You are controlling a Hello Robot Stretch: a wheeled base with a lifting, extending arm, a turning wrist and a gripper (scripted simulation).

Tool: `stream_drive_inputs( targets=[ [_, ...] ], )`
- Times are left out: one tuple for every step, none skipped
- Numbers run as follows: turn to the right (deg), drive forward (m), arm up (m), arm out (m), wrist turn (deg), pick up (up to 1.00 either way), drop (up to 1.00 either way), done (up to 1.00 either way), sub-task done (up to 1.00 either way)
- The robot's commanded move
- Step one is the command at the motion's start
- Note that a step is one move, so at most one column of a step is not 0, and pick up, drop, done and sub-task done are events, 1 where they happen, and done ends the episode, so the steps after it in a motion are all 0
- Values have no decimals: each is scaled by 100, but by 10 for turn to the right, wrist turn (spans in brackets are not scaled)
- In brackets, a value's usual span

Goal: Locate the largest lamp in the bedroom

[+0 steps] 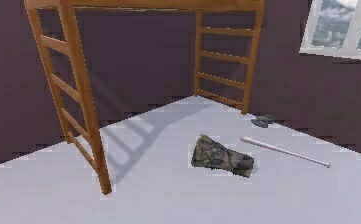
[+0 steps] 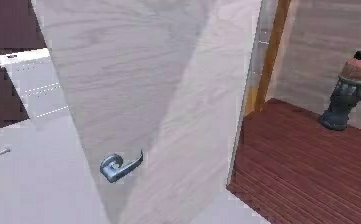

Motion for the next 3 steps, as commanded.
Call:
stream_drive_inputs(
  targets=[
    [0,40,0,0,0,0,0,0,0],
    [450,0,0,0,0,0,0,0,0],
    [30,0,0,0,0,0,0,0,0]
  ],
)
